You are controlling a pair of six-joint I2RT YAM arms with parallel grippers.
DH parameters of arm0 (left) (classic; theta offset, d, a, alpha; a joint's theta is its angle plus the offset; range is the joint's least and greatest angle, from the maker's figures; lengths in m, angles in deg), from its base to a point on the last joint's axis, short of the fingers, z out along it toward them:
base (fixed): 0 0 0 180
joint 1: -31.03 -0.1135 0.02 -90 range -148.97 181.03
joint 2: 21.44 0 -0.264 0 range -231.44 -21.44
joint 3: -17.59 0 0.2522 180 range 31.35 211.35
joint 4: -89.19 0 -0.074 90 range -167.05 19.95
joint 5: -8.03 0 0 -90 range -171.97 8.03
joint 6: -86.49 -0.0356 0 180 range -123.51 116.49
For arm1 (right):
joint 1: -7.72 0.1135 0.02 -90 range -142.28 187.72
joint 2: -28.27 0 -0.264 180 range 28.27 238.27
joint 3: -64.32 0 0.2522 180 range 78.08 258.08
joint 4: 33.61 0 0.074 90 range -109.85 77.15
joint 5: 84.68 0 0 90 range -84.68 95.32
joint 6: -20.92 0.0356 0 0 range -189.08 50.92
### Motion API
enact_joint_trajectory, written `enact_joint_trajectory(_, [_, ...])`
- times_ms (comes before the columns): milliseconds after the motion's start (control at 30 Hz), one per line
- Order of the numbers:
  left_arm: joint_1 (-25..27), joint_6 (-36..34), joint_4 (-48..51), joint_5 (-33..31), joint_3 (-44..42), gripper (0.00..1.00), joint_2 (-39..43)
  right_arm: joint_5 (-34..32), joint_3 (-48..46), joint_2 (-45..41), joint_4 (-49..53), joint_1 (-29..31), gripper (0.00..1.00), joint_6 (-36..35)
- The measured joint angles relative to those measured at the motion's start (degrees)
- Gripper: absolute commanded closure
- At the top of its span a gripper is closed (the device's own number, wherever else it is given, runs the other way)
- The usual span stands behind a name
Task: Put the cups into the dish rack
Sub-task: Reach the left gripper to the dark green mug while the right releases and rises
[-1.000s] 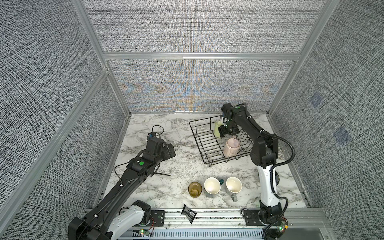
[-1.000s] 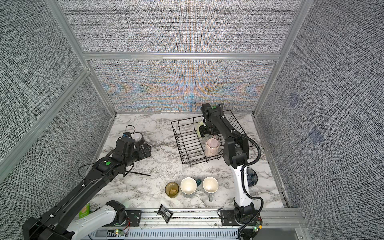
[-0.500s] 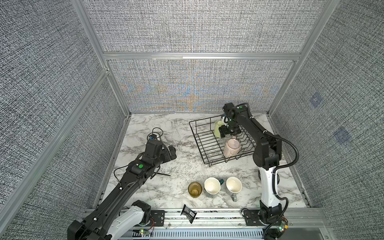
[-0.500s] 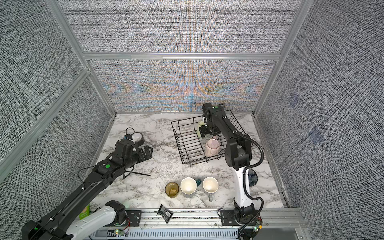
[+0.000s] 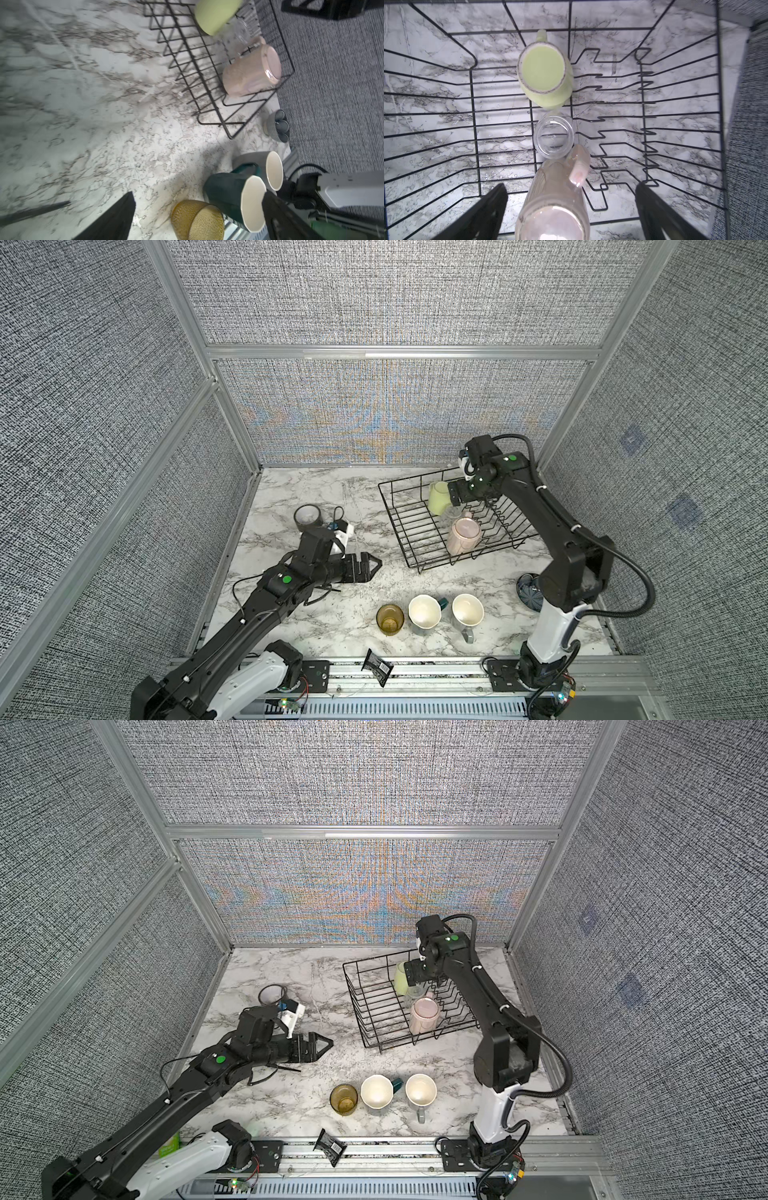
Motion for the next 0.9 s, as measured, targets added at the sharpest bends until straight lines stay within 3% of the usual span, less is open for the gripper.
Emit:
enact_joint_trajectory(333, [14.3,-9.9,5.7,-0.7,10.5,0.08,-14.3,-14.8,-30.3,-27.5,-26.7,-1.2,0.01,5.0])
enact_joint_trajectory(467, [18.9,-13.0,6.8,-2.4,12.6,0.09,-19.3,-15.5,-41.6,-37.7,-37.0,-4.0,0.01,7.0])
enact_joint_trajectory(600, [22.2,-14.7,7.0,-5.5,14.7,0.09,-24.3,-14.3,-45.5,-42.1,-43.0,-5.0,0.01,8.6])
enact_joint_trajectory(767, [25.6,-15.4,7.8,-9.2,17.6,0.17,-30.6,-13.5,-45.7,-43.0,-44.6,-5.9,0.01,9.8])
enact_joint_trajectory(900, [27.1,-15.5,8.7,-10.5,19.1,0.34,-34.4,-12.1,-45.7,-42.9,-44.6,-5.9,0.01,10.4])
